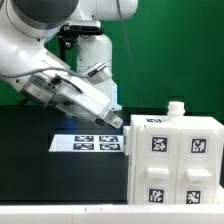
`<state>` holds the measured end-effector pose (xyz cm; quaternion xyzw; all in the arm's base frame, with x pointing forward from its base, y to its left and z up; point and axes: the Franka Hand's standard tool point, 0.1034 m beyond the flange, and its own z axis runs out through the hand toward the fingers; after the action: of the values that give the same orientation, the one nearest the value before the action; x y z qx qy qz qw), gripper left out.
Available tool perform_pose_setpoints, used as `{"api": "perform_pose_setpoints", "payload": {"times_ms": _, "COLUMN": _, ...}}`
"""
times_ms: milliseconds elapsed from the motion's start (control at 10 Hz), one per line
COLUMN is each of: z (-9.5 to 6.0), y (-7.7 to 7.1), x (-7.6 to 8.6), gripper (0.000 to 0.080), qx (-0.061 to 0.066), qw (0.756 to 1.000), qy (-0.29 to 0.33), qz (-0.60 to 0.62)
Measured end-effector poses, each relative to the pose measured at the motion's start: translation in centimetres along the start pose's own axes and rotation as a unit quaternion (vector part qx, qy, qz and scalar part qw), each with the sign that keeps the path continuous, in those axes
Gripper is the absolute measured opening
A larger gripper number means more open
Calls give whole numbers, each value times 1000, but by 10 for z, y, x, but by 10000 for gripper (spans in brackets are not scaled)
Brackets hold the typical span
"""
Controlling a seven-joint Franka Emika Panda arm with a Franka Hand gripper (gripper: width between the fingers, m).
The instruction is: Assemble cabinet
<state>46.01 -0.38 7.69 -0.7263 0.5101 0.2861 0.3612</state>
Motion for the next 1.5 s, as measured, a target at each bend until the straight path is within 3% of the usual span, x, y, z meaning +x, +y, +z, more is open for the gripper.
{"api": "perform_pose_setpoints", "payload": {"times_ms": 100, "z": 1, "y": 4, "x": -2, "gripper": 796, "qx": 1, "qw": 1000, "qy": -12, "qz": 7}}
{"api": "perform_pose_setpoints", "payload": {"times_ms": 300, "z": 17, "y": 25, "x": -8, "gripper": 796, "qx": -4, "qw": 995, "qy": -81, "qz": 51}}
{"api": "perform_pose_setpoints", "payload": {"times_ms": 400, "z": 27, "y": 32, "x": -7, "gripper": 796, "qx": -11, "qw": 995, "qy": -74, "qz": 60}}
{"api": "perform_pose_setpoints", "payload": {"times_ms": 500, "z": 33, "y": 32, "x": -2, "gripper": 796, "qx": -31, "qw": 998, "qy": -25, "qz": 56}}
{"api": "perform_pose_setpoints", "payload": {"times_ms": 800, "z": 32, "y": 34, "x": -1, "gripper": 796, "qx": -32, "qw": 998, "qy": -22, "qz": 56}}
{"api": "perform_pose_setpoints", "payload": {"times_ms": 1000, "z": 42, "y": 59, "x": 1, "gripper": 796, "qx": -35, "qw": 994, "qy": -57, "qz": 89}}
{"api": "perform_pose_setpoints", "payload": {"times_ms": 1200, "z": 62, "y": 76, "x": -2, "gripper": 796, "qx": -38, "qw": 991, "qy": -60, "qz": 109}}
{"api": "perform_pose_setpoints", "payload": {"times_ms": 1300, "z": 73, "y": 80, "x": -6, "gripper": 796, "qx": -48, "qw": 990, "qy": -56, "qz": 122}}
{"api": "perform_pose_setpoints", "payload": {"times_ms": 1500, "z": 94, "y": 73, "x": -15, "gripper": 796, "qx": -66, "qw": 988, "qy": -52, "qz": 133}}
